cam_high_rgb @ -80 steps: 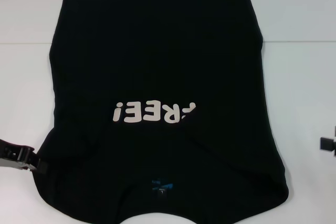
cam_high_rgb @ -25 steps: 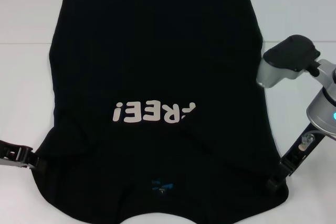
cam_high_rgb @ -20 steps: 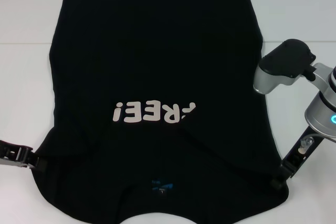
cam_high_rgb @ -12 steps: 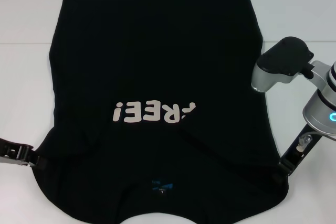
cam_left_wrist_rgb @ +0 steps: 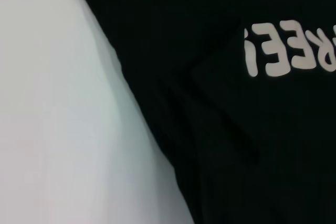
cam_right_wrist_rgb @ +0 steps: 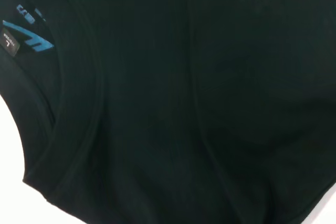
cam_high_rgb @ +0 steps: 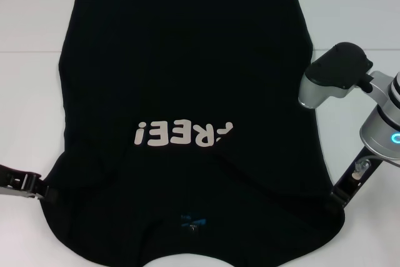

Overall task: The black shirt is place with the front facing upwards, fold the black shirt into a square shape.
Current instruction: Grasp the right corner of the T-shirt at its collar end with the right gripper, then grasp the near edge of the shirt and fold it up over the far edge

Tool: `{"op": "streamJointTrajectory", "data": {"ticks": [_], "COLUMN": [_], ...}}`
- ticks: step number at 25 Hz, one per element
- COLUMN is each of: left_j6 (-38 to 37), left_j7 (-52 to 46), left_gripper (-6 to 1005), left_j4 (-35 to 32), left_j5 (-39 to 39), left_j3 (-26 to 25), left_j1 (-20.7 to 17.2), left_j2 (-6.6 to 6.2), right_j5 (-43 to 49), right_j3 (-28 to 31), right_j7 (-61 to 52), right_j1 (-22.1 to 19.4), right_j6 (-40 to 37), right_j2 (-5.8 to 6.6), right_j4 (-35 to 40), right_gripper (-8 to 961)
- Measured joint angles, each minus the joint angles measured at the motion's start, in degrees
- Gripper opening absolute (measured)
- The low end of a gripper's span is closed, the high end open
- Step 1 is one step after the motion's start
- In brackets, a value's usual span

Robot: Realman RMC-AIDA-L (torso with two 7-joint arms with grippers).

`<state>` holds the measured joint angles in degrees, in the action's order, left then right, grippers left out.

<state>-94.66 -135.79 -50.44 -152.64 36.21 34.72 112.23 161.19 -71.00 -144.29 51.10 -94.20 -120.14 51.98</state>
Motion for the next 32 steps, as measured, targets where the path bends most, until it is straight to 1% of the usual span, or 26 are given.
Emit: {"op": "streamJointTrajectory", "data": {"ticks": [3, 6, 10, 12, 15, 19, 23, 25, 26, 30, 32], "left_j6": [-0.02, -0.43, -1.37, -1.53, -1.59, -1.69, -2.19, -2.64, -2.82, -3.7, -4.03], "left_j7": [0.05, 0.5, 1.47, 1.95, 2.56, 3.45, 5.81, 6.67, 6.92, 8.18, 8.33], "left_gripper": [49, 49, 49, 49, 49, 49, 49, 49, 49, 49, 49], "left_j4": [0.12, 0.25, 1.97, 3.41, 5.08, 6.09, 6.84, 7.54, 7.7, 8.04, 8.54], "left_j5": [1.06, 1.78, 2.54, 3.69, 4.68, 5.24, 5.99, 6.65, 6.96, 9.13, 10.3], "left_j3": [-0.19, -1.63, -4.88, -6.26, -7.51, -9.0, -11.47, -12.44, -12.69, -14.41, -15.2], "left_j1": [-0.03, -0.19, -0.07, -0.25, -0.52, -0.72, -0.87, -0.95, -1.03, -2.07, -2.74], "left_j2": [-0.17, -0.41, -1.29, -2.02, -2.81, -3.11, -3.12, -3.15, -3.15, -3.18, -3.42], "right_j5": [-1.69, -4.17, -7.21, -10.3, -15.84, -26.35, -36.63, -40.47, -41.88, -43.93, -44.03], "right_j3": [1.25, 4.75, 13.45, 18.89, 25.04, 31.86, 37.95, 40.62, 41.74, 45.6, 47.39], "right_j7": [0.27, 0.88, 2.67, 3.98, 5.85, 9.25, 14.4, 17.4, 18.83, 24.97, 27.66], "right_j1": [-0.31, -1.06, -2.72, -4.25, -7.16, -12.33, -16.8, -18.45, -19.06, -21.04, -21.74], "right_j6": [-0.23, -0.65, -1.32, -1.95, -2.32, -2.32, -2.36, -2.36, -2.33, -1.76, -1.66], "right_j2": [0.22, 0.65, 1.5, 2.25, 3.43, 4.68, 5.98, 6.75, 6.92, 6.89, 6.75], "right_j4": [0.44, 1.55, 2.48, 2.52, 2.23, 0.74, -4.43, -8.94, -11.07, -17.23, -19.19], "right_gripper": [75, 68, 62, 59, 54, 54, 54, 54, 53, 53, 53]}}
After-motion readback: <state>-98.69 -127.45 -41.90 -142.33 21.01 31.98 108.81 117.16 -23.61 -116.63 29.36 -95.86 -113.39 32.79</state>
